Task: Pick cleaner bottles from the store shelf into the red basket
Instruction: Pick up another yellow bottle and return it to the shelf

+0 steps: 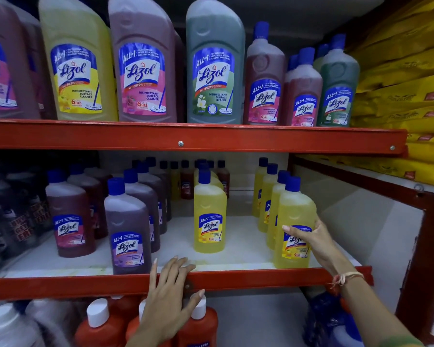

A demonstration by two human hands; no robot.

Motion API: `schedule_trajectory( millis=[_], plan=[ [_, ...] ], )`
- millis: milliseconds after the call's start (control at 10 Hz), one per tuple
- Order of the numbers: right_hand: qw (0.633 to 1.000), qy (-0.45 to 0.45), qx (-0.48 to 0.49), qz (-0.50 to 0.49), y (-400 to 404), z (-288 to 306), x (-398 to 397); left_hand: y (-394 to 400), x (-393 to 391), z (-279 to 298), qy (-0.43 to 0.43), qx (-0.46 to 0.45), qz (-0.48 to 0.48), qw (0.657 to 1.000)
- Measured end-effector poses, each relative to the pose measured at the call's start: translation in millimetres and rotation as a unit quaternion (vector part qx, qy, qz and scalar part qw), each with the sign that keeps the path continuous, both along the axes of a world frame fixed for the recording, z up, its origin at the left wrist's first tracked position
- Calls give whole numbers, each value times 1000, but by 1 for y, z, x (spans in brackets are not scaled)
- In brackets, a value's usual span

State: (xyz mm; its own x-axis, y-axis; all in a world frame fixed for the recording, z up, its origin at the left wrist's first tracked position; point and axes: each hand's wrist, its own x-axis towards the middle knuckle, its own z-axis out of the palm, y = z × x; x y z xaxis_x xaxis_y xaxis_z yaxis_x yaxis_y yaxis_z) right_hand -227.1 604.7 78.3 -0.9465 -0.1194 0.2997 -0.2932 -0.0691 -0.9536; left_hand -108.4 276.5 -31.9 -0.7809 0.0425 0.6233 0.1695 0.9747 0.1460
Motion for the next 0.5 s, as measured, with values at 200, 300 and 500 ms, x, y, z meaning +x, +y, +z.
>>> schedule_trajectory(
  millis=[200, 300, 500],
  plan=[
    [1000, -10, 7, -9, 2, -6, 1, 1, 2, 1, -1, -1, -1, 1000],
    [1000, -7, 25, -16, 6, -6, 1, 3, 2, 2, -12, -7, 14, 1000],
    [993, 14, 107, -43, 7, 15, 19, 6, 7, 8, 13, -11, 32, 999]
  ],
)
